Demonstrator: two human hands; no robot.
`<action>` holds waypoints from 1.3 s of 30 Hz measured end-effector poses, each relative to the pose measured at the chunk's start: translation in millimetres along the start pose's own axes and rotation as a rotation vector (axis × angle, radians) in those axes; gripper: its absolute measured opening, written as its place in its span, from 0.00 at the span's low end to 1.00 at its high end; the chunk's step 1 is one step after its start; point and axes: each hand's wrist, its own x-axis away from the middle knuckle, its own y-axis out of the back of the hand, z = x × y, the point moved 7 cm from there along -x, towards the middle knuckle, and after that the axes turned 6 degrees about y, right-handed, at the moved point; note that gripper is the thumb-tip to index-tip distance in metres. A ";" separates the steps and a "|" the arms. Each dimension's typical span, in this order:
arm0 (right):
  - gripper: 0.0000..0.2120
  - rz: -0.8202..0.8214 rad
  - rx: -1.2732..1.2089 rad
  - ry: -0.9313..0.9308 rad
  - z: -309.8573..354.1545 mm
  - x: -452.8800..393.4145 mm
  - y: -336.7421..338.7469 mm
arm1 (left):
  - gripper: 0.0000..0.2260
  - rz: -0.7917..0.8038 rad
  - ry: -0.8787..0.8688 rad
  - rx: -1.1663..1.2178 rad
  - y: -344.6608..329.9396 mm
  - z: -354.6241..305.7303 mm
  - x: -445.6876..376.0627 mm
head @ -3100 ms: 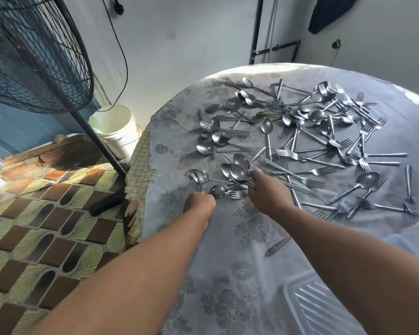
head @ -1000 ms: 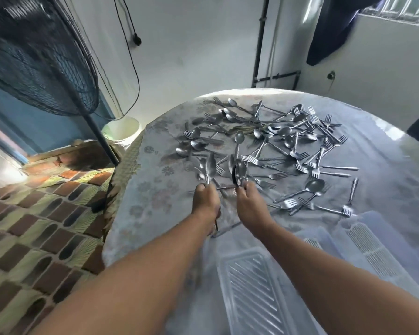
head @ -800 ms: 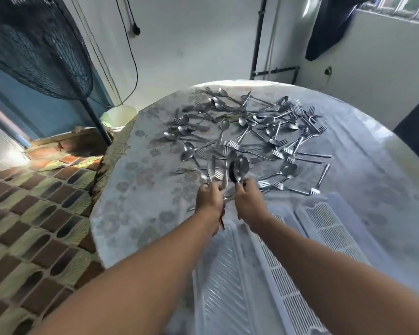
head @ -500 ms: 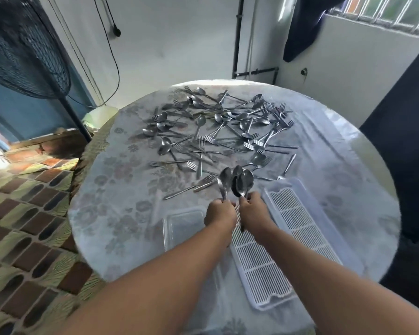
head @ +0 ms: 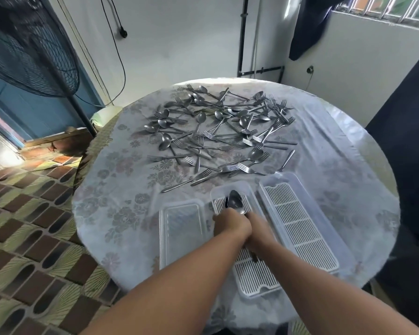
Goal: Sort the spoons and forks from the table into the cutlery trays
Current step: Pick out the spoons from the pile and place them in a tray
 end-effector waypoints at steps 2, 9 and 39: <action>0.04 0.008 0.028 -0.012 -2.8 -1.9 1.4 | 0.16 0.035 0.006 -0.047 -5.8 -4.5 4.5; 0.07 -0.032 0.145 -0.010 4.6 -2.1 10.7 | 0.16 -0.150 -0.122 -0.067 19.7 -8.0 10.6; 0.11 -0.095 -0.035 0.046 22.5 -18.9 19.9 | 0.19 -0.399 -0.562 -0.747 30.2 -3.9 -6.0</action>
